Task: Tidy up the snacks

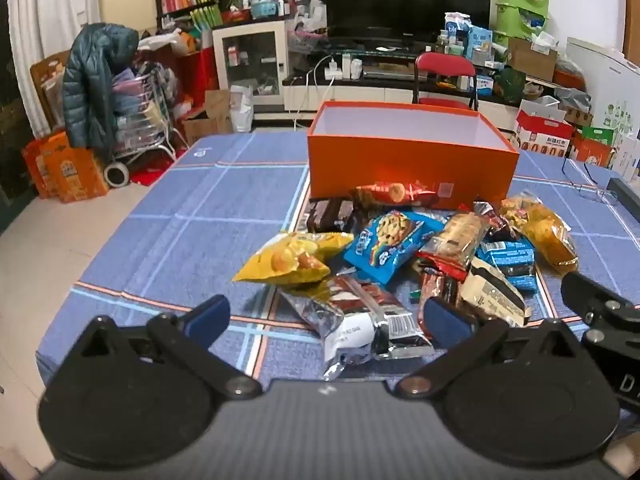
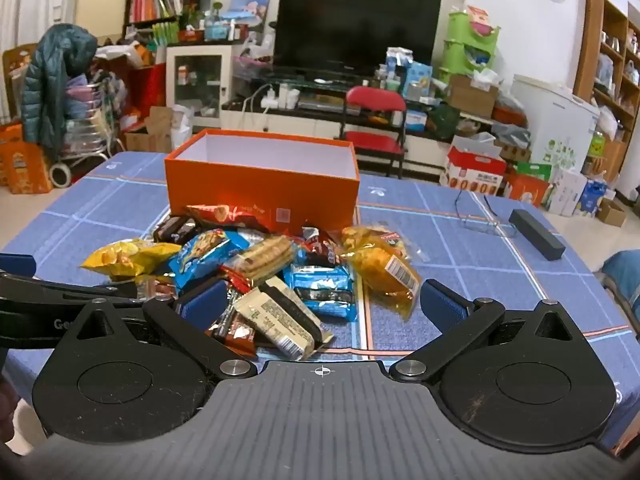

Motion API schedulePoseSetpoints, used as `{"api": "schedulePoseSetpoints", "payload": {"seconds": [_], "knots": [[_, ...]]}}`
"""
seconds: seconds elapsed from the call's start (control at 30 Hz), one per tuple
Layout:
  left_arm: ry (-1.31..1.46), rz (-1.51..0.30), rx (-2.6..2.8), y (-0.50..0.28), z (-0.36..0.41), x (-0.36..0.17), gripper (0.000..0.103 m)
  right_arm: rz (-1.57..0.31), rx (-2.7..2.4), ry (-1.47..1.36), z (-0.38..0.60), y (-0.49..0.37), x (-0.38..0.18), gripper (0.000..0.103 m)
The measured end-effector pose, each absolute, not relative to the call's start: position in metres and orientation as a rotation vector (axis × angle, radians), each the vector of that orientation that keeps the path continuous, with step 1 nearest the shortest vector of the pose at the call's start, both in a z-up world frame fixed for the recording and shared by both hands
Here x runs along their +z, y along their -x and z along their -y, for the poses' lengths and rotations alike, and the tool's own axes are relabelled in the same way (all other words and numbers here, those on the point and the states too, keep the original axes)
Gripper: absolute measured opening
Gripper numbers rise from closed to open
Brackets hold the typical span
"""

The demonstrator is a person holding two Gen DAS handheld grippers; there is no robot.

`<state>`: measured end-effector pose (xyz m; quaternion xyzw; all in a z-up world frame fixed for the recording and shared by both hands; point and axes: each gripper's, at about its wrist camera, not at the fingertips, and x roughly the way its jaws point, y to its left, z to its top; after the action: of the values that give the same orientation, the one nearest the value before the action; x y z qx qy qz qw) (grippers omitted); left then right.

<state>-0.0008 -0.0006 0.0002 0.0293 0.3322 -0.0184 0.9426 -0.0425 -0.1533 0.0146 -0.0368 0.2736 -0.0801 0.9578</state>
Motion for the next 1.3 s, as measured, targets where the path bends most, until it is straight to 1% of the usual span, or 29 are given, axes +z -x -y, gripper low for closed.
{"api": "schedulePoseSetpoints", "payload": {"seconds": [0.1,0.27,1.3], "knots": [[-0.035,-0.717,-0.036,-0.0038,-0.0045,-0.0055,0.102,-0.556,-0.164,0.077,0.1536,0.0425,0.014,0.095],[-0.051,-0.709,-0.032,-0.0012,-0.0017,-0.0021,0.102,-0.56,-0.165,0.073,0.1552,0.0396,0.0052,0.095],[-0.047,-0.721,-0.023,-0.0027,-0.0044,-0.0026,0.102,-0.573,-0.158,0.082,0.1528,0.0379,0.0047,0.095]]}}
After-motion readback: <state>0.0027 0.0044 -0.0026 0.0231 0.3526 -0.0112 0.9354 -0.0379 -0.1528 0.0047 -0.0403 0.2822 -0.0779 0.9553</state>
